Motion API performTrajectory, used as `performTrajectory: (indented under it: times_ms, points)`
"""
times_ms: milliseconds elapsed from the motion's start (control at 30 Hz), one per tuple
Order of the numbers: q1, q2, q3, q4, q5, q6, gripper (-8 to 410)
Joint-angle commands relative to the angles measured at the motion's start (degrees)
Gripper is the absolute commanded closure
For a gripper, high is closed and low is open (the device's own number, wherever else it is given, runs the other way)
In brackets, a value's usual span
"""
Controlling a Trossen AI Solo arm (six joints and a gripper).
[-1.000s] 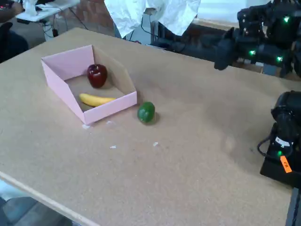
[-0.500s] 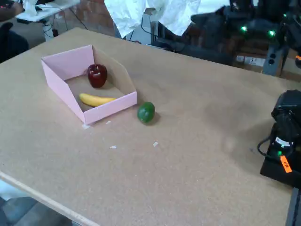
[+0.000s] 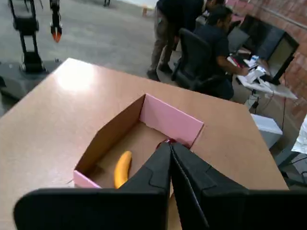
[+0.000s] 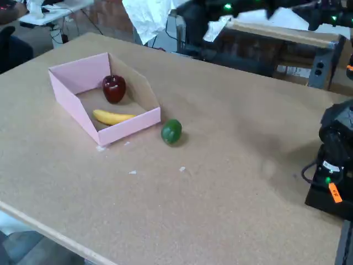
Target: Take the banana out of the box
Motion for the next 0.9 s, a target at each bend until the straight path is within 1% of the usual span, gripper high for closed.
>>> performTrajectory:
  times_ms: [0, 100, 200, 267, 333, 400, 500, 633, 700, 767, 867]
  points:
    - [0.04, 9.57, 8.0, -1.79, -0.24, -2.56, 402]
    - [0.07, 16.79, 13.94, -2.73, -0.26, -3.56, 402]
    - [0.07, 23.61, 19.76, -5.38, -0.39, -4.5, 400]
    - [0.09, 27.54, 23.43, -7.5, -1.25, -4.98, 392]
    - [0.11, 31.45, 26.6, -8.48, -2.49, -5.53, 374]
    - [0.11, 34.6, 29.03, -8.52, -3.98, -5.42, 346]
    - [0.13, 38.53, 32.02, -8.48, -5.86, -4.66, 286]
    - [0.15, 41.53, 34.05, -8.46, -5.84, -2.38, 201]
    - [0.15, 42.29, 34.25, -8.46, -5.84, -1.01, 169]
    - [0.17, 42.66, 34.23, -9.33, -5.92, 0.39, 146]
    - [0.44, 43.12, 34.23, -11.63, -6.16, -0.24, 134]
